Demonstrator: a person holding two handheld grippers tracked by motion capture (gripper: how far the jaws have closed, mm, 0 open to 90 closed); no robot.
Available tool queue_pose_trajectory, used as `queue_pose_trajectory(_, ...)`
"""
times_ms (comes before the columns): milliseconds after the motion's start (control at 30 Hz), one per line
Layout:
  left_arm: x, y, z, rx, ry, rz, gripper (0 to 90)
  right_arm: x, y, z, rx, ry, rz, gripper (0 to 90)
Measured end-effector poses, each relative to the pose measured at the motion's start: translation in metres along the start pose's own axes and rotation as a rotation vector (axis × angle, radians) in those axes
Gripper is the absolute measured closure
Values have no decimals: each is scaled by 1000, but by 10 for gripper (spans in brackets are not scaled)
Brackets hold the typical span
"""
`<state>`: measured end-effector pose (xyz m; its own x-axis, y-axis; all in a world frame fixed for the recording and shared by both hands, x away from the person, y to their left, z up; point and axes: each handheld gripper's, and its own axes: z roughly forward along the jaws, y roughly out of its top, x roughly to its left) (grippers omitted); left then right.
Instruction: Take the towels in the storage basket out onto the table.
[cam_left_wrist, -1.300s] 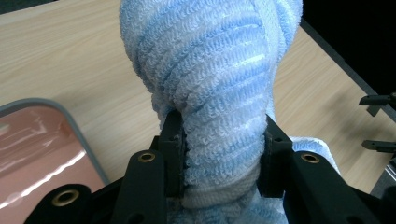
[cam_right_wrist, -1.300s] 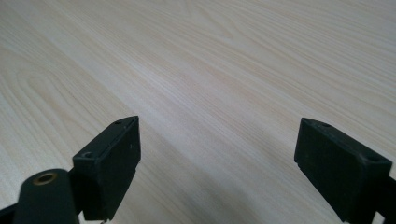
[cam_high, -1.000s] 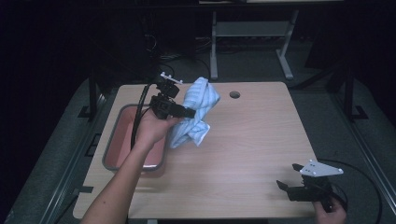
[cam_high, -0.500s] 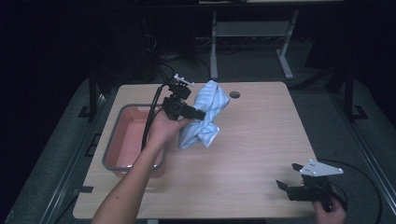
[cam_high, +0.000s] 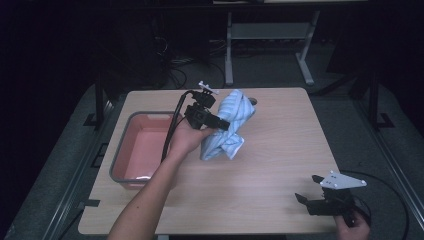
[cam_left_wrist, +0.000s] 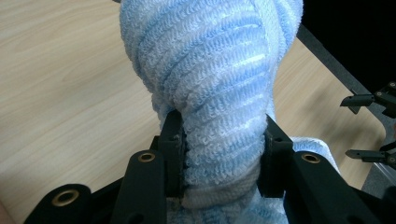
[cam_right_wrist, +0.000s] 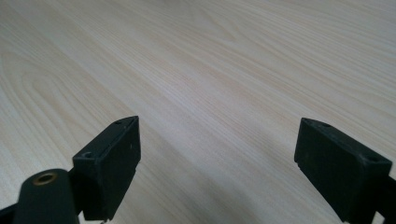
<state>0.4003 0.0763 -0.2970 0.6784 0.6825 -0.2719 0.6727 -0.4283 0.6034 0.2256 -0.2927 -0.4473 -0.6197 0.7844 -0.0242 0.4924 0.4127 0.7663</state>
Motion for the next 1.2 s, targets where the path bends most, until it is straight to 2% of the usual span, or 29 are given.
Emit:
queue_pose_trajectory(467, -4, 8, 18, 12, -23, 17, 613, -1, 0, 3, 0, 8, -2, 139)
queue_pose_trajectory(667, -7, 11, 31, 17, -41, 9, 613, -1, 0, 3, 0, 11, 0, 139)
queue_pose_trajectory(1033, -4, 13, 50, 2, -45, -14, 613, 5, 2, 8, 19, 17, -25, 139)
queue_pose_trajectory(1167, -1, 13, 59, 19, -45, -11, 613, 3, 2, 7, 11, 17, -24, 139)
queue_pose_trajectory(1200, -1, 13, 62, 16, -49, -23, 613, 3, 2, 7, 14, 18, -21, 139)
